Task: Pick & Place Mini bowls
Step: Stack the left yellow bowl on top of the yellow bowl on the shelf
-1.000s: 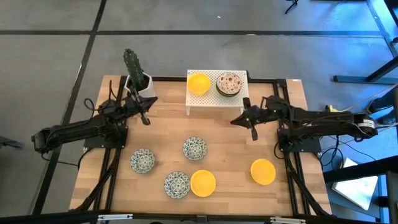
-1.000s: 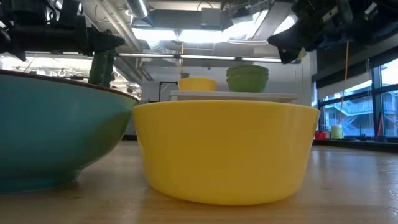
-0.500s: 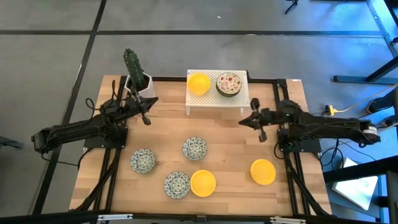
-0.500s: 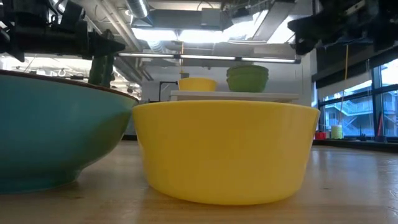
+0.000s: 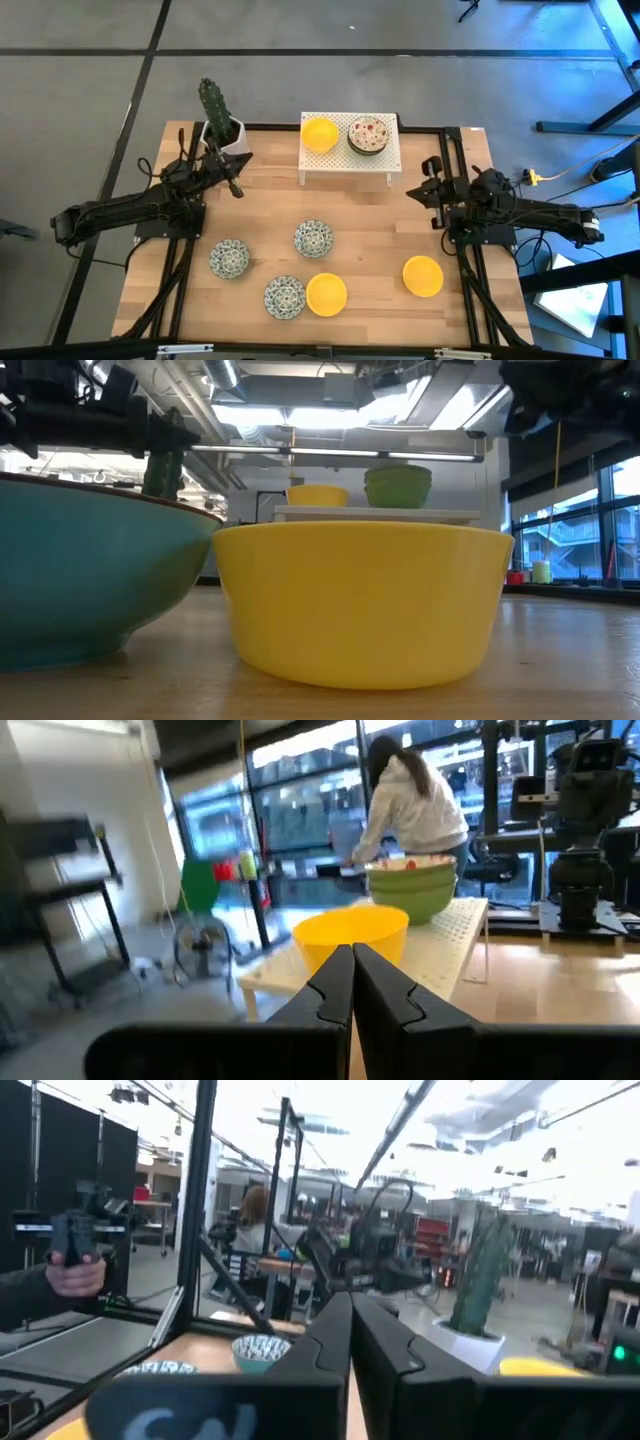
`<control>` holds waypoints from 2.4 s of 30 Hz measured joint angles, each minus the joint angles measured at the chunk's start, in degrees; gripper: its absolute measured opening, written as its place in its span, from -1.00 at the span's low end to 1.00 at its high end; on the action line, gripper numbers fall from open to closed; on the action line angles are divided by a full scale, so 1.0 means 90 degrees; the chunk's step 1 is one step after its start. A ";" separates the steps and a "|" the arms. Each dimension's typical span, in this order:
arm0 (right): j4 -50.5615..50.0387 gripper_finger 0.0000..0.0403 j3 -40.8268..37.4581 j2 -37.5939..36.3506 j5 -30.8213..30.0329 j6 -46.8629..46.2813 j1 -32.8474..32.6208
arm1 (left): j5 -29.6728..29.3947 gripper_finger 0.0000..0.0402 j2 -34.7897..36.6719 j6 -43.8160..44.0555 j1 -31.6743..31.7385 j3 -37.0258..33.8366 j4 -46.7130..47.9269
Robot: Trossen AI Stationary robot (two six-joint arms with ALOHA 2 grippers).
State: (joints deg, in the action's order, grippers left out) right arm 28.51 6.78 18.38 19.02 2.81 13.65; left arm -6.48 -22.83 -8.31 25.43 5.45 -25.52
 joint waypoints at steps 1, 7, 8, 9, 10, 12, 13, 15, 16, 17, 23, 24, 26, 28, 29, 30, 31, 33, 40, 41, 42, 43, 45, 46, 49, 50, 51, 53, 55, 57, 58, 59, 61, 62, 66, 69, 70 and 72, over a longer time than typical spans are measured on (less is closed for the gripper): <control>0.0002 -0.94 -0.0047 0.0001 -0.0062 -0.0029 0.0000 | 0.0035 -0.99 -0.0045 0.0111 -0.0037 0.0101 0.0195; 0.0044 -0.94 -0.0162 0.0006 -0.0451 0.0067 0.0000 | 0.0444 -0.99 -0.0869 0.0188 -0.0956 0.1309 0.1666; 0.0044 -0.94 -0.0162 0.0008 -0.0449 0.0065 0.0000 | 0.0457 -0.99 -0.1084 0.0190 -0.1185 0.1512 0.1741; 0.0041 -0.94 -0.0162 0.0011 -0.0442 0.0059 0.0000 | 0.0455 -0.99 -0.1331 0.0188 -0.1442 0.1711 0.1818; 0.0044 -0.94 -0.0162 0.0011 -0.0442 0.0046 0.0000 | 0.0453 -0.99 -0.1581 0.0187 -0.1693 0.1924 0.1934; 0.0046 -0.94 -0.0162 0.0011 -0.0443 0.0041 0.0000 | 0.0416 -0.98 -0.2138 0.0181 -0.2219 0.2346 0.2248; 0.0056 -0.94 -0.0162 0.0011 -0.0444 0.0041 0.0000 | 0.0381 -0.98 -0.2440 0.0181 -0.2479 0.2557 0.2434; 0.0120 -0.94 -0.0162 0.0011 -0.0449 0.0038 0.0000 | 0.0331 -0.99 -0.3046 0.0184 -0.2961 0.2950 0.2734; 0.0154 -0.94 -0.0162 0.0011 -0.0449 0.0041 0.0000 | 0.0327 -0.99 -0.3362 0.0191 -0.3208 0.3154 0.2842; 0.0178 -0.94 -0.0162 0.0011 -0.0449 0.0046 0.0000 | 0.0307 -0.99 -0.3675 0.0194 -0.3435 0.3344 0.2870; 0.0163 -0.94 -0.0162 0.0013 -0.0440 -0.0063 0.0000 | -0.0262 -0.97 -0.5456 0.0401 -0.4538 0.4495 0.2867; 0.0152 -0.94 -0.0162 0.0013 -0.0430 -0.0111 0.0000 | -0.0269 -0.96 -0.5724 0.0433 -0.4677 0.4699 0.2859; 0.0134 -0.94 -0.0162 0.0013 -0.0420 -0.0139 0.0000 | -0.0266 -0.96 -0.6246 0.0436 -0.4923 0.5082 0.2849; 0.0133 -0.94 -0.0162 0.0013 -0.0240 -0.0168 0.0000 | -0.0267 -0.97 -0.6751 0.0339 -0.5142 0.5425 0.2780; 0.0134 -0.94 -0.0162 0.0013 -0.0084 -0.0211 0.0000 | -0.0269 -0.98 -0.7006 0.0282 -0.5245 0.5589 0.2739; 0.0134 -0.94 -0.0162 0.0013 0.0085 -0.0252 0.0000 | -0.0269 -0.98 -0.7247 0.0239 -0.5340 0.5737 0.2684; 0.0141 -0.94 -0.0162 0.0013 0.0223 -0.0277 0.0000 | -0.0265 -0.98 -0.7487 0.0237 -0.5436 0.5892 0.2614; 0.0180 -0.94 -0.0162 0.0013 0.0294 -0.0398 -0.0002 | -0.0255 -0.98 -0.7936 0.0285 -0.5587 0.6211 0.2578; -0.0440 -0.94 -0.0160 0.0122 0.0167 -0.0684 -0.0076 | -0.0398 -0.88 -0.9388 0.1259 -0.5982 0.7601 0.3631; -0.0543 -0.94 -0.0160 0.0138 0.0135 -0.0611 -0.0096 | -0.0500 -0.85 -0.9619 0.1339 -0.6028 0.7851 0.3988; -0.0562 -0.94 -0.0160 0.0174 0.0063 -0.0544 -0.0100 | -0.0593 -0.80 -0.9837 0.1423 -0.6053 0.8107 0.4350; -0.0536 -0.94 -0.0160 0.0210 -0.0050 -0.0525 -0.0097 | -0.0650 -0.76 -1.0040 0.1508 -0.6086 0.8371 0.4732; -0.0477 -0.94 -0.0160 0.0229 -0.0295 -0.0595 -0.0097 | -0.0626 -0.64 -1.0405 0.1679 -0.6119 0.8951 0.5294; -0.0426 -0.94 -0.0160 0.0228 -0.0441 -0.0641 -0.0097 | -0.0631 -0.58 -1.0563 0.1740 -0.6126 0.9245 0.5559; -0.0270 -0.94 -0.0160 0.0227 -0.0725 -0.0699 -0.0097 | -0.0743 -0.37 -1.0976 0.1789 -0.6159 1.0108 0.6226; -0.0241 -0.94 -0.0160 0.0227 -0.0786 -0.0690 -0.0097 | -0.0808 -0.31 -1.1072 0.1792 -0.6170 1.0387 0.6445; -0.0236 -0.94 -0.0160 0.0224 -0.0814 -0.0660 -0.0097 | -0.0842 -0.25 -1.1137 0.1793 -0.6186 1.0646 0.6597; -0.0246 -0.94 -0.0160 0.0222 -0.0823 -0.0618 -0.0097 | -0.0799 -0.14 -1.1172 0.1838 -0.6209 1.1050 0.6870; -0.0307 -0.94 -0.0160 0.0222 -0.0833 -0.0607 -0.0097 | -0.0515 -0.06 -1.1176 0.2037 -0.6212 1.1260 0.6894; -0.0334 -0.94 -0.0160 0.0227 -0.0833 -0.0599 -0.0097 | -0.0190 -0.01 -1.1191 0.2393 -0.6212 1.1295 0.6961; -0.0352 -0.94 -0.0160 0.0227 -0.0833 -0.0598 -0.0097 | -0.0070 0.00 -1.1202 0.2578 -0.6214 1.1295 0.7030; -0.0352 -0.94 -0.0160 0.0227 -0.0833 -0.0597 -0.0097 | -0.0004 0.01 -1.1207 0.2698 -0.6227 1.1295 0.7180; -0.0384 -0.94 -0.0160 0.0227 -0.0833 -0.0598 -0.0097 | -0.0005 0.01 -1.1207 0.2885 -0.6269 1.1295 0.7613; -0.0405 -0.94 -0.0160 0.0227 -0.0832 -0.0598 -0.0097 | -0.0039 0.01 -1.1207 0.2940 -0.6290 1.1281 0.7787; -0.0475 -0.94 -0.0160 0.0227 -0.0832 -0.0596 -0.0097 | -0.0143 0.01 -1.1207 0.3020 -0.6416 1.1240 0.8015; -0.0481 -0.94 -0.0160 0.0227 -0.0830 -0.0597 -0.0097 | -0.0161 0.01 -1.1232 0.2831 -0.6507 1.1242 0.8051; -0.0480 -0.94 -0.0160 0.0226 -0.0831 -0.0597 -0.0097 | -0.0170 0.01 -1.1276 0.2788 -0.6531 1.1245 0.8053; -0.0476 -0.94 -0.0160 0.0224 -0.0830 -0.0598 -0.0097 | -0.0203 0.01 -1.1371 0.2684 -0.6571 1.1244 0.8088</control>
State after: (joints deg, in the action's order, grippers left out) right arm 24.23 5.34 20.40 11.55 -2.57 12.78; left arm -8.31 -125.17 15.85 -33.71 106.65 47.27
